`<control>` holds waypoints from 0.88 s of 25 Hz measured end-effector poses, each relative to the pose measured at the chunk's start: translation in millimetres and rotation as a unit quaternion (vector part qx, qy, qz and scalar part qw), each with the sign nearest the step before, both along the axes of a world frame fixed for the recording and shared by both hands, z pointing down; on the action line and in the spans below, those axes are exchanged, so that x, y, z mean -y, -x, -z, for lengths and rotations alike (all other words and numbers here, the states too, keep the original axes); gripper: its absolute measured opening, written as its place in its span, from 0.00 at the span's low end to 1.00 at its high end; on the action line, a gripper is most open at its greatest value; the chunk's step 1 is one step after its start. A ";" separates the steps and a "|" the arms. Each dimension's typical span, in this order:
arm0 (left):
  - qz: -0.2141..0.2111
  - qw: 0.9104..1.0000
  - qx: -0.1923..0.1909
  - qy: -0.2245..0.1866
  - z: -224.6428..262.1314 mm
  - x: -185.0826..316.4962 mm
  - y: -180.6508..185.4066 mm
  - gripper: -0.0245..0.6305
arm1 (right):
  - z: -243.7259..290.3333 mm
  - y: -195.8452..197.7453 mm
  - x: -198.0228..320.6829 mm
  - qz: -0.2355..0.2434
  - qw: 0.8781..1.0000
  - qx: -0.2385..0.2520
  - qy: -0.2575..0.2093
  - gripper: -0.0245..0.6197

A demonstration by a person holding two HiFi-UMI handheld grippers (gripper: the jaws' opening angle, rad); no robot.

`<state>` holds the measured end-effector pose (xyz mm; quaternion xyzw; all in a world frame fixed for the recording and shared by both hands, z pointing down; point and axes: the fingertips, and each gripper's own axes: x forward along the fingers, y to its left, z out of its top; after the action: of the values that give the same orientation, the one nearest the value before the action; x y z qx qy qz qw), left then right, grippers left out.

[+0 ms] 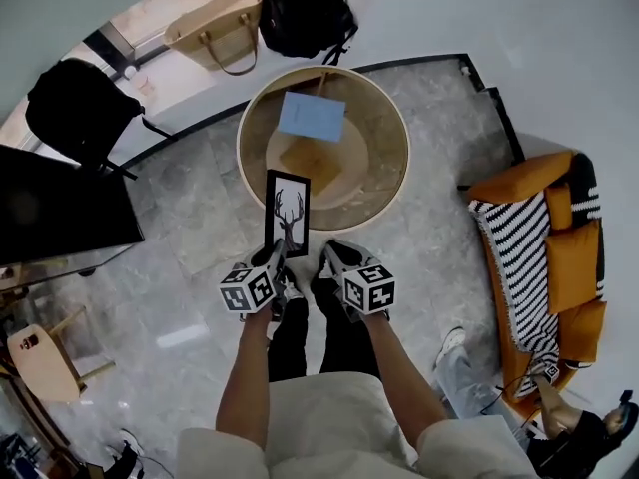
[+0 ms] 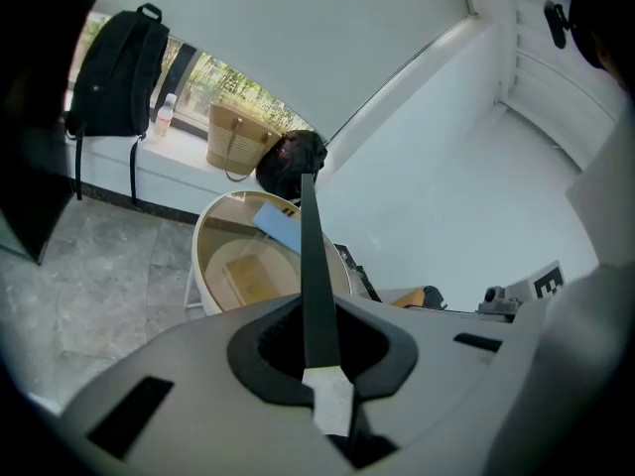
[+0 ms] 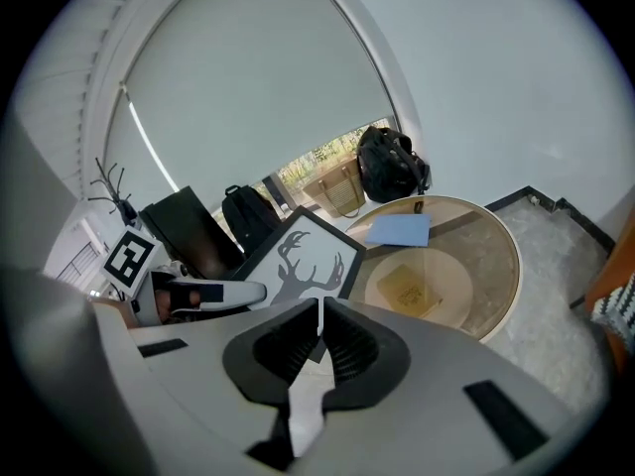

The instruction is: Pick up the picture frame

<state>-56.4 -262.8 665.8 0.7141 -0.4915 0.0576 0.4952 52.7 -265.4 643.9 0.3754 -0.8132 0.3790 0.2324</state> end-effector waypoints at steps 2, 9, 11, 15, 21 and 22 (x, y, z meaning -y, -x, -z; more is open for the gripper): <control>-0.002 1.000 0.014 -0.008 19.2 -5.2 5.3 0.10 | 12.5 0.6 -3.3 -0.019 1.000 0.014 0.005 0.10; -0.002 0.999 0.046 -0.028 69.2 -12.3 26.6 0.10 | 56.0 18.8 -5.7 -0.025 0.999 0.030 -0.002 0.10; 0.002 0.998 0.046 -0.035 81.6 -13.9 33.7 0.10 | 65.6 28.9 -6.6 -0.018 0.999 0.030 -0.006 0.10; 0.009 0.998 0.046 -0.044 98.8 -15.0 46.0 0.10 | 80.7 48.1 -6.5 0.000 1.000 0.026 -0.012 0.10; 0.014 0.998 0.026 -0.059 114.2 -20.3 52.3 0.10 | 100.3 66.5 -11.5 0.013 0.999 0.030 -0.024 0.10; 0.017 0.998 0.018 -0.059 116.1 -21.6 52.5 0.10 | 103.8 68.9 -12.7 0.014 0.999 0.031 -0.027 0.10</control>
<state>-108.9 -241.2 549.7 0.7327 -0.5146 0.0325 0.4441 -16.2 -252.7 540.1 0.3585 -0.8351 0.3651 0.2018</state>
